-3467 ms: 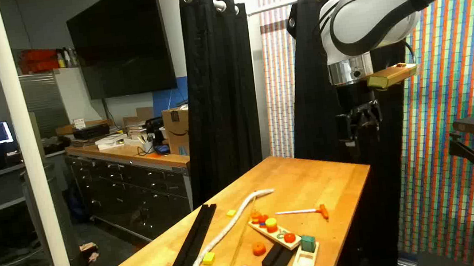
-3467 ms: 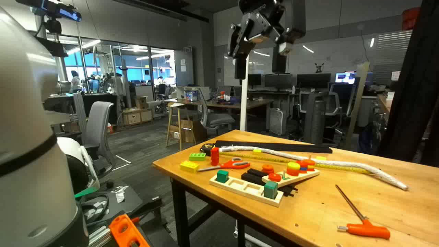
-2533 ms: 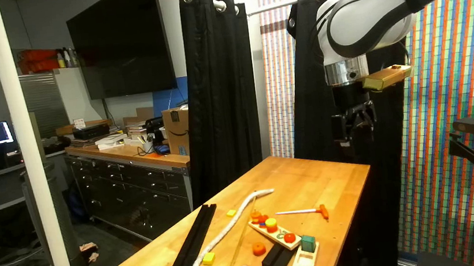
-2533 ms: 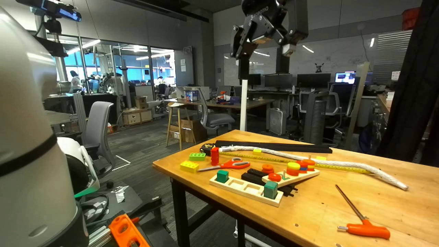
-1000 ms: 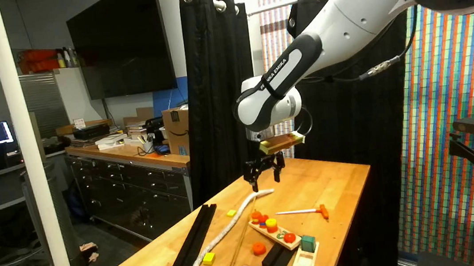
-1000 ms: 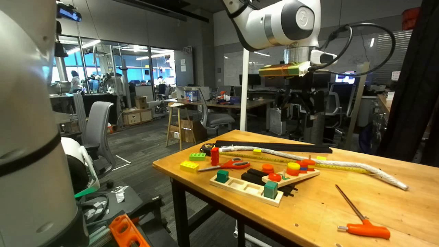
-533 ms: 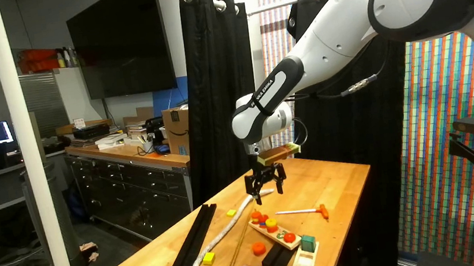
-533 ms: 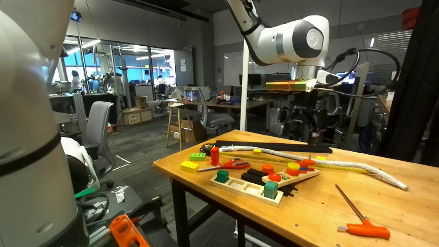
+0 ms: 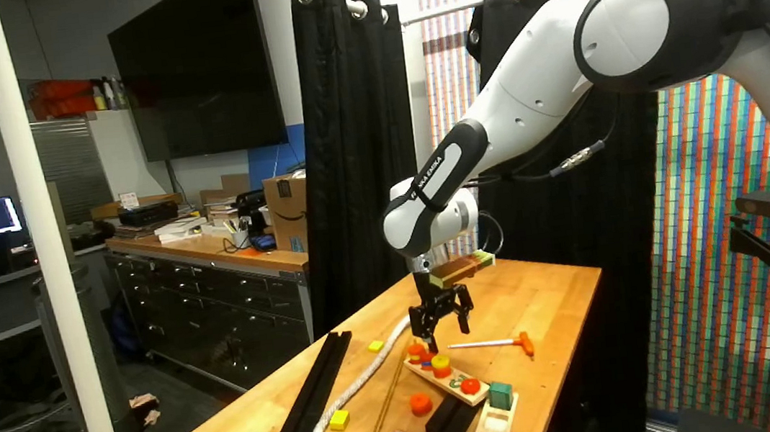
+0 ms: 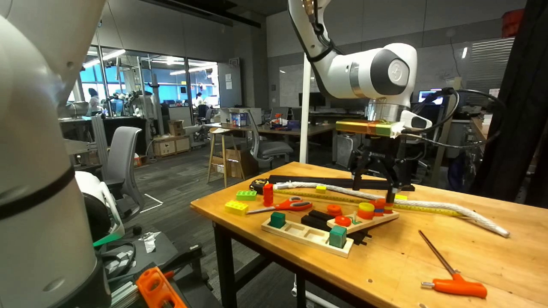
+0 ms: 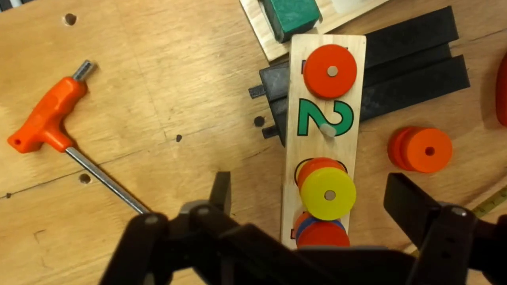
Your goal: Remove the yellow ring from the orange ring on the wooden board
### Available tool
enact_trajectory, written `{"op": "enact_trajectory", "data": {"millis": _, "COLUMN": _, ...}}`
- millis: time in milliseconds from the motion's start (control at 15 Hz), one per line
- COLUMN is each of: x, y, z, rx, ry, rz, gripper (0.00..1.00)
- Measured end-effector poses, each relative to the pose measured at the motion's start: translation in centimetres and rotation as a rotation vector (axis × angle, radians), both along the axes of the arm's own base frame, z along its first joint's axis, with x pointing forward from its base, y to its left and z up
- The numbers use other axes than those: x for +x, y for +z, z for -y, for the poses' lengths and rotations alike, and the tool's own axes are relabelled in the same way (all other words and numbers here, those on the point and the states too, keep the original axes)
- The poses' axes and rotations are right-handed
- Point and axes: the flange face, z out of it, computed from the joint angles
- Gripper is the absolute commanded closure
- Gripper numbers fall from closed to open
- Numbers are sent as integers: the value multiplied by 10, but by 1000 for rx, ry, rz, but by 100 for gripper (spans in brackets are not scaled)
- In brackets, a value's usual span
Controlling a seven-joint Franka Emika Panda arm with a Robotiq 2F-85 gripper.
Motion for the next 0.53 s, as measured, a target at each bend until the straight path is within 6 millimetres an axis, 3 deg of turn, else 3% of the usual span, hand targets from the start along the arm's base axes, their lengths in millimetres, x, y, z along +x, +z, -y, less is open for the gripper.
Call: {"op": "enact_trajectory", "data": {"millis": 533, "x": 4, "y": -20, "z": -5, "rx": 42, "ry": 58, "rz": 61, "gripper": 0}}
